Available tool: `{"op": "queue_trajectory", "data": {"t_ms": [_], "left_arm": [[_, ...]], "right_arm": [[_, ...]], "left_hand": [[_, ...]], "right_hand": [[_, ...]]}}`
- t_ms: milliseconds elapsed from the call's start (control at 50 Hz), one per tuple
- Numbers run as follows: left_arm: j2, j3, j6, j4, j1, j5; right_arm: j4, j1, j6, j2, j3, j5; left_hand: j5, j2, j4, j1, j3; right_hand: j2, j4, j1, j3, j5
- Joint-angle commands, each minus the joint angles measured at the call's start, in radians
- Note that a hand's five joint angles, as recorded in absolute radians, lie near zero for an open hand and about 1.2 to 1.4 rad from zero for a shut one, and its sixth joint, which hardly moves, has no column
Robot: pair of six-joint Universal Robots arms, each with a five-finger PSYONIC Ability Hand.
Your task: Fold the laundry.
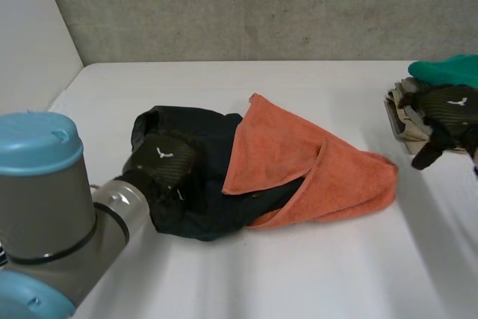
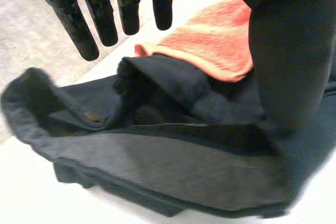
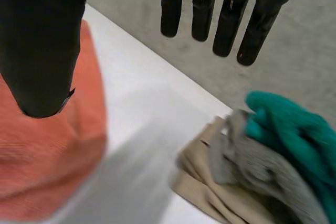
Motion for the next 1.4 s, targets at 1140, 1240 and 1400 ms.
{"op": "queue_trajectory", "data": {"t_ms": [1140,1240,1400], "left_arm": [[-0.123,0.444,0.332,0.606,0.454,-0.296],[-0.119,0.372,0.311,0.637,0.397,-0.278],[-0.114,0.200,0.308,0.626,0.239,-0.223]], "right_arm": [[-0.120,0.250,-0.219,0.159,0.002,0.147],[-0.120,0.253,-0.220,0.168,0.005,0.154],[-0.118,0.255,-0.219,0.170,0.010,0.151]], "left_hand": [[1.135,1.124,1.127,1.120,1.125],[0.126,0.116,0.118,0.112,0.116],[-0.027,-0.038,-0.036,-0.042,-0.038]], "right_hand": [[1.000,1.008,1.052,1.008,1.006],[1.000,1.008,1.052,1.008,1.006],[1.000,1.008,1.052,1.008,1.006]]}}
